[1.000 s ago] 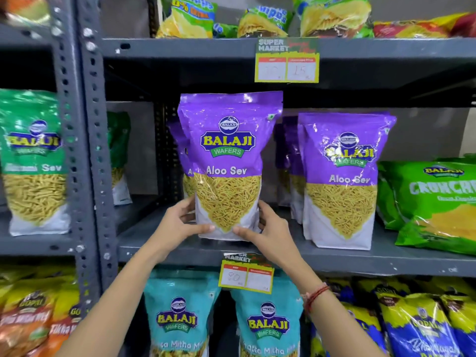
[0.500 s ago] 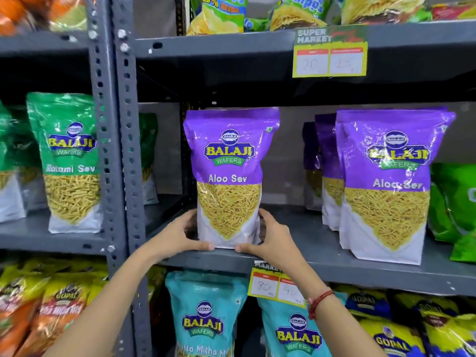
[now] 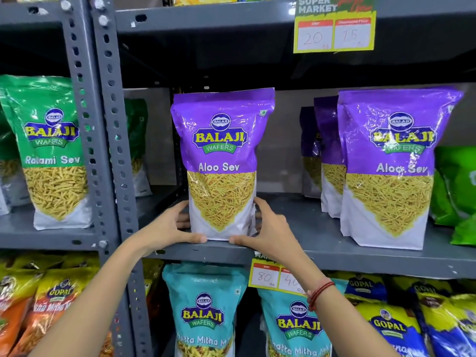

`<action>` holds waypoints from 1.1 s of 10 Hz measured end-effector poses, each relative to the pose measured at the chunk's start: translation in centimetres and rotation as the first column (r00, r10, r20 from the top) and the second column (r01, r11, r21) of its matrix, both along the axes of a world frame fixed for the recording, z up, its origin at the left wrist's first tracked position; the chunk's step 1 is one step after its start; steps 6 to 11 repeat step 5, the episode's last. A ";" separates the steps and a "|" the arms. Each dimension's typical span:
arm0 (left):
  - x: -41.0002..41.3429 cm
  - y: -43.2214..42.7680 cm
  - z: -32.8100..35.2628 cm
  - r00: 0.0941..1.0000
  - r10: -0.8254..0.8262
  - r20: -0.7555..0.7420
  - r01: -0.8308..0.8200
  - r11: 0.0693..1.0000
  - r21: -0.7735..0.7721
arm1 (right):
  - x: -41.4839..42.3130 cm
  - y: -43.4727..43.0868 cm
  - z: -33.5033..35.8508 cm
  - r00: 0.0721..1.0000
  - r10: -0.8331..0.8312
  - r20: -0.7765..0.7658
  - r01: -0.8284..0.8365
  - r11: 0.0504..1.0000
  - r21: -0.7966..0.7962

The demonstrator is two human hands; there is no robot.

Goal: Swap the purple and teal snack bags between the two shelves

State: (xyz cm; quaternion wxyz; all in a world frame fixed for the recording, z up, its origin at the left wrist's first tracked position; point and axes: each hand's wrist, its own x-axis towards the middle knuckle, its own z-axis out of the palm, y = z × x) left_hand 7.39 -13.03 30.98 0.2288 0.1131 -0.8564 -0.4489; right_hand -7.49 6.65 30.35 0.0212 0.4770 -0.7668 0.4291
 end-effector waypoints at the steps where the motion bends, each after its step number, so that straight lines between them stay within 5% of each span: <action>1: -0.3 0.2 0.2 1.000 -0.013 -0.010 0.013 1.000 0.005 | -0.3 0.1 0.1 1.000 0.000 0.012 0.000 1.000 -0.014; 4: 0.1 0.5 0.3 0.998 0.052 -0.028 -0.052 0.998 -0.029 | 0.4 0.4 0.2 0.998 0.021 0.059 -0.020 0.999 -0.031; 5: 0.0 1.5 -0.3 0.970 0.134 -0.205 -0.155 0.983 -0.094 | 0.8 1.5 0.0 0.996 0.029 0.080 -0.012 0.978 -0.206; 11: 0.0 1.5 -0.3 0.970 0.134 -0.205 -0.155 0.983 -0.094 | 0.8 1.5 0.0 0.996 0.029 0.080 -0.012 0.978 -0.206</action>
